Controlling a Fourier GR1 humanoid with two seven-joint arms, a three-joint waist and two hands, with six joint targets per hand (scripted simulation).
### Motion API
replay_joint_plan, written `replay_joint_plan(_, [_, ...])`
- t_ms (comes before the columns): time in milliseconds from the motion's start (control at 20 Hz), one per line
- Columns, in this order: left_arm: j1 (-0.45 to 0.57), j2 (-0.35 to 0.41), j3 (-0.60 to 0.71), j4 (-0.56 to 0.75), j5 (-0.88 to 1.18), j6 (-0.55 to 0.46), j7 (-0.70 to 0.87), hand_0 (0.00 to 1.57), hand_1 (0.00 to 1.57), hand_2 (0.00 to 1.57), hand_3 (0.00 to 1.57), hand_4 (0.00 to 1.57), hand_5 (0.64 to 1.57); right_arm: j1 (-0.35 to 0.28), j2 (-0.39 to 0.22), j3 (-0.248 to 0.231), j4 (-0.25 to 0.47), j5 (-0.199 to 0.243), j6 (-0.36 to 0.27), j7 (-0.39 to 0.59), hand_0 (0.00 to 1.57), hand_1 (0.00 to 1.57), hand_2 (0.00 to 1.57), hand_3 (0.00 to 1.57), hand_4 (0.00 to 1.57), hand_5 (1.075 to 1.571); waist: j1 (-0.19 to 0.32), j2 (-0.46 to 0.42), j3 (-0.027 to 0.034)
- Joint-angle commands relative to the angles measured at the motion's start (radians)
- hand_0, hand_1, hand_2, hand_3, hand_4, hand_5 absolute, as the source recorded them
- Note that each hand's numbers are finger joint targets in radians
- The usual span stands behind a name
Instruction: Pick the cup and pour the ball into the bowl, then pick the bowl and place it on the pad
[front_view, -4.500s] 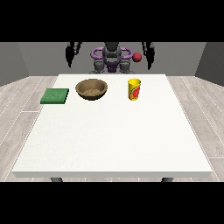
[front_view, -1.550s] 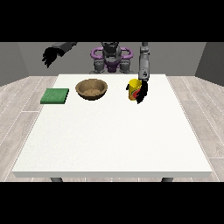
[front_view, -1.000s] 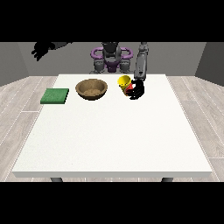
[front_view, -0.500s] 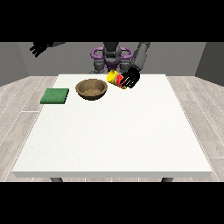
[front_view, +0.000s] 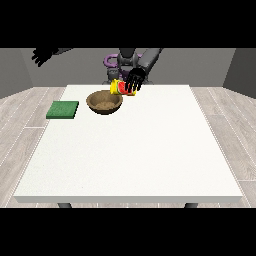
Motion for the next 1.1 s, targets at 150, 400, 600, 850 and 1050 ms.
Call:
replay_joint_plan(150, [-0.193,-0.024,-0.131,0.053,-0.204,-0.153,0.277,1.35,1.35,1.57,1.57,1.36,1.563,-0.021,0.015,0.019,0.058,0.031,0.005,-0.043,0.0,0.0,0.0,0.13,0.69,1.554,-0.013,0.002,-0.001])
replay_joint_plan(400, [-0.237,-0.03,-0.253,0.072,-0.332,-0.289,0.347,1.45,1.45,1.57,1.57,1.09,1.569,-0.053,-0.016,0.006,0.1,0.033,-0.002,-0.025,0.0,0.0,0.0,0.29,0.7,1.555,0.014,-0.034,-0.0013])
replay_joint_plan(600, [-0.196,-0.03,-0.381,-0.04,-0.361,-0.422,0.466,0.61,0.61,1.49,1.54,1.03,1.571,-0.107,0.078,0.084,0.101,0.078,-0.044,-0.048,0.0,0.0,0.0,0.31,0.69,1.553,-0.065,-0.025,-0.0019])
replay_joint_plan(850, [-0.212,-0.03,-0.415,-0.136,-0.377,-0.581,0.428,0.19,0.19,1.25,1.57,1.11,1.569,-0.095,0.017,0.038,0.16,0.055,0.019,-0.097,0.0,0.0,0.0,0.34,0.69,1.552,-0.034,-0.003,-0.002])
replay_joint_plan(1050, [-0.173,-0.03,-0.379,-0.19,-0.375,-0.634,0.386,0.0,0.0,1.06,1.55,1.11,1.57,-0.067,0.057,0.072,0.108,0.073,-0.041,-0.041,0.0,0.0,0.0,0.14,0.73,1.546,-0.017,-0.052,-0.0028])
